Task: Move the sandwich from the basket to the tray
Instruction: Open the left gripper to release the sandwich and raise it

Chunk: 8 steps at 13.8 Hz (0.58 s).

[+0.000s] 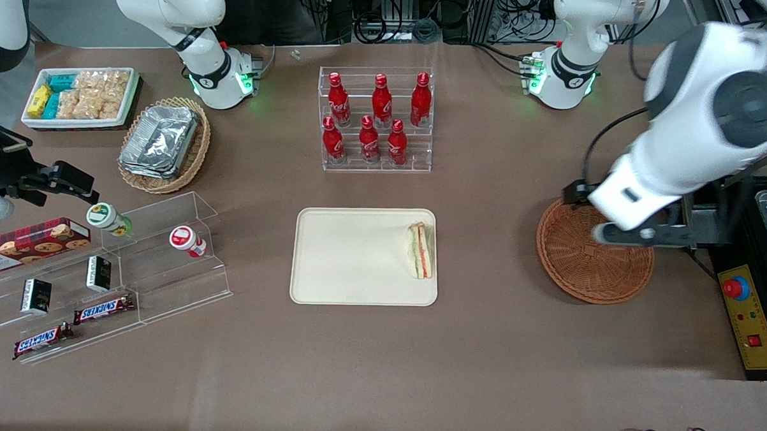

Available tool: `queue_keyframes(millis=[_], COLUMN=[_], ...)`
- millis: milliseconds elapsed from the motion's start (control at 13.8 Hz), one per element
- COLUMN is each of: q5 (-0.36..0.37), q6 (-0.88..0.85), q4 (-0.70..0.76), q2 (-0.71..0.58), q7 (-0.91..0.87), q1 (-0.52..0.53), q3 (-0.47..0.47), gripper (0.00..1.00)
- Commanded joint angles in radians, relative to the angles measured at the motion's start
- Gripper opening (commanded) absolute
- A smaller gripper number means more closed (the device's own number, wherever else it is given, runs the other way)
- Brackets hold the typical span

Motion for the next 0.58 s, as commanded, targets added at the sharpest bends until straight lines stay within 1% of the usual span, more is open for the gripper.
queue_keyframes(millis=[0, 72, 145, 217, 506], q5=[-0.097, -0.122, -0.127, -0.127, -0.116], q6=[-0.047, -0.062, -0.062, -0.062, -0.068], q4=[-0.051, -0.073, -0.097, -0.108, -0.087], q2=[-0.111, -0.145, -0.169, -0.188, -0.166], q7=[0.08, 0.144, 0.208, 0.224, 0.181], q1=[-0.008, -0.008, -0.018, -0.028, -0.043], q3=[0.104, 0.172, 0.221, 0.241, 0.238], gripper=[1.0, 1.0, 1.0, 1.0, 1.0])
